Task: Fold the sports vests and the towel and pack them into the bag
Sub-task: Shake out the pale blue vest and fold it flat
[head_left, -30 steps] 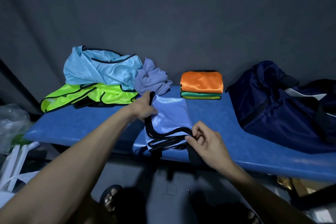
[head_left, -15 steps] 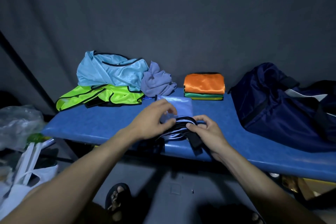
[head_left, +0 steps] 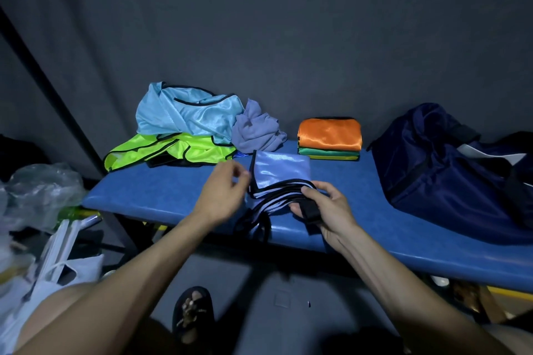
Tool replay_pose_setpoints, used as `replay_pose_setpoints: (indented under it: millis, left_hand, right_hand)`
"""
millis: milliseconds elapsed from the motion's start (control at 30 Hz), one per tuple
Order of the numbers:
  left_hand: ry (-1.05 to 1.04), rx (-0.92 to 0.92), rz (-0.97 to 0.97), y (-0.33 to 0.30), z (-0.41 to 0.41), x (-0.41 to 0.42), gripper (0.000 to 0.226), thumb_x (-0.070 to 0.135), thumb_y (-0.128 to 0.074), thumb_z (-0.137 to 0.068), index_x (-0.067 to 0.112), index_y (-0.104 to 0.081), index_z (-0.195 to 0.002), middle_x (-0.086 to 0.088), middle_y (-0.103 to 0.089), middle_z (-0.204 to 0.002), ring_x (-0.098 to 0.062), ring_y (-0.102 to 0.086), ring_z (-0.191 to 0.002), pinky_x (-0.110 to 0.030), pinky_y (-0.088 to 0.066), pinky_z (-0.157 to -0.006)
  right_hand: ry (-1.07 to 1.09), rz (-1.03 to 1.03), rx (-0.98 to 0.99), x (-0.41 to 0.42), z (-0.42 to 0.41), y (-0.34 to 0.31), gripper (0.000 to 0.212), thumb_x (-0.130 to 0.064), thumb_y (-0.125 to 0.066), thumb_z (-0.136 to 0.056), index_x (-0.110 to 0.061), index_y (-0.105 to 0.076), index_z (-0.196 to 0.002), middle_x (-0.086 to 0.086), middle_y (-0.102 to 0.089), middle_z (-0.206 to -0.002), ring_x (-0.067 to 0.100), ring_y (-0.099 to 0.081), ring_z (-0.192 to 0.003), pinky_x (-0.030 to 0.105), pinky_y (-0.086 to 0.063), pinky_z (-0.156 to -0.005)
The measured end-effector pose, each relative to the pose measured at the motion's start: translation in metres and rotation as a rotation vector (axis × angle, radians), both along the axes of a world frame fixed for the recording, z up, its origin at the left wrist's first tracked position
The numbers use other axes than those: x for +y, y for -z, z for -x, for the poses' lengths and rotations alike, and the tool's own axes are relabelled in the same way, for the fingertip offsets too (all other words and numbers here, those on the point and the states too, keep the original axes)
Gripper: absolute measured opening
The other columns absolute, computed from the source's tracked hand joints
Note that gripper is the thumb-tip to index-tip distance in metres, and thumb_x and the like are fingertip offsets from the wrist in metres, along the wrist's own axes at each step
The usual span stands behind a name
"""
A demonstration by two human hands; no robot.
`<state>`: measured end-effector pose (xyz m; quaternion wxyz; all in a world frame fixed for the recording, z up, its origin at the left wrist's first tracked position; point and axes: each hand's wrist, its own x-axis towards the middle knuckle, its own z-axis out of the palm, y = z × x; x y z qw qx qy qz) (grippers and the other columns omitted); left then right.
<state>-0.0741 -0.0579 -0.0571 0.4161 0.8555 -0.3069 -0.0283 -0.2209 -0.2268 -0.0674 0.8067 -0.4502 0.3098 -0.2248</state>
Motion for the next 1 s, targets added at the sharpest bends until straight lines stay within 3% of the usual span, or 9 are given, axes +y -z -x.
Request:
replay_pose_setpoints:
  millis: [33,100,133,200,433,533,700,867,1000]
  left_hand:
    - [-0.081,0.144,-0.013,-0.002,-0.008,0.008,0.008,0.019,-0.054,-0.1,0.013,-0.06,-0.097,-0.005,-0.066,-0.095,-0.024,-0.065,-0.082,-0.034,-0.052,-0.075]
    - [-0.067,0.54,-0.05,0.0,-0.011,0.02,0.018,-0.003,-0.043,-0.098,0.005,-0.059,-0.098,-0.009,-0.067,-0.08,-0.022,-0.063,-0.057,-0.031,-0.053,-0.055]
    - [-0.008,0.686,-0.06,0.002,-0.008,0.024,0.025,-0.011,-0.039,-0.095,0.0,-0.06,-0.101,-0.011,-0.068,-0.079,-0.02,-0.063,-0.053,-0.028,-0.051,-0.049]
    - [0.112,0.795,-0.075,0.005,-0.001,0.031,0.032,-0.019,-0.04,-0.09,-0.004,-0.064,-0.106,-0.011,-0.071,-0.082,-0.02,-0.068,-0.057,-0.026,-0.051,-0.046]
    - [0.17,0.702,0.038,0.018,0.022,0.019,0.027,-0.004,-0.065,-0.091,0.012,-0.062,-0.112,-0.003,-0.065,-0.082,-0.009,-0.06,-0.049,-0.02,-0.041,-0.038]
    - [0.129,0.76,0.217,0.019,0.027,0.013,0.028,-0.01,-0.059,-0.092,0.014,-0.059,-0.107,-0.004,-0.062,-0.086,-0.016,-0.063,-0.055,-0.022,-0.045,-0.041]
    - [0.103,0.753,0.372,0.023,0.021,0.012,0.034,0.003,-0.07,-0.093,0.013,-0.055,-0.122,-0.008,-0.066,-0.099,-0.022,-0.066,-0.063,-0.027,-0.051,-0.045]
    - [0.048,0.61,0.393,0.028,0.021,0.005,0.016,0.005,-0.074,-0.09,0.012,-0.06,-0.095,0.002,-0.063,-0.089,-0.008,-0.061,-0.057,-0.028,-0.054,-0.045]
    - [0.043,0.556,0.413,0.026,0.014,0.006,0.02,-0.005,-0.075,-0.085,0.01,-0.063,-0.082,-0.002,-0.067,-0.069,-0.019,-0.062,-0.063,-0.028,-0.057,-0.05]
  right_hand:
    - [-0.003,-0.027,-0.009,0.0,0.0,-0.002,0.017,0.003,-0.069,-0.092,-0.001,-0.059,-0.105,0.025,-0.072,-0.078,0.036,-0.072,-0.062,0.041,-0.064,-0.063]
    - [-0.001,-0.08,-0.036,-0.001,-0.002,-0.005,0.018,0.003,-0.068,-0.092,-0.001,-0.058,-0.106,0.024,-0.072,-0.077,0.036,-0.073,-0.065,0.038,-0.064,-0.059]
    - [0.002,-0.1,-0.046,-0.001,-0.002,-0.008,0.018,0.004,-0.068,-0.092,-0.001,-0.059,-0.106,0.024,-0.072,-0.078,0.036,-0.074,-0.067,0.036,-0.063,-0.057]
    - [0.02,-0.135,-0.066,0.0,-0.004,-0.012,0.018,0.006,-0.068,-0.091,0.0,-0.059,-0.105,0.024,-0.071,-0.082,0.035,-0.074,-0.068,0.035,-0.063,-0.057]
    - [0.031,-0.167,-0.088,0.004,-0.006,-0.02,0.019,0.008,-0.067,-0.091,-0.002,-0.057,-0.105,0.027,-0.067,-0.096,0.039,-0.072,-0.073,0.04,-0.064,-0.061]
    - [0.029,-0.17,-0.086,0.005,-0.006,-0.019,0.019,0.008,-0.066,-0.092,-0.001,-0.057,-0.106,0.03,-0.067,-0.098,0.04,-0.072,-0.073,0.037,-0.063,-0.057]
    - [0.007,-0.142,-0.065,0.004,-0.004,-0.016,0.023,0.005,-0.067,-0.092,0.0,-0.057,-0.112,0.03,-0.069,-0.098,0.04,-0.073,-0.073,0.036,-0.063,-0.058]
    - [-0.007,-0.136,-0.052,0.006,-0.002,-0.014,0.022,0.004,-0.067,-0.092,-0.001,-0.057,-0.112,0.031,-0.07,-0.094,0.039,-0.074,-0.071,0.035,-0.063,-0.056]
    - [-0.011,-0.132,-0.041,0.005,-0.002,-0.012,0.022,0.005,-0.066,-0.092,-0.003,-0.056,-0.11,0.03,-0.07,-0.087,0.04,-0.074,-0.069,0.037,-0.063,-0.057]
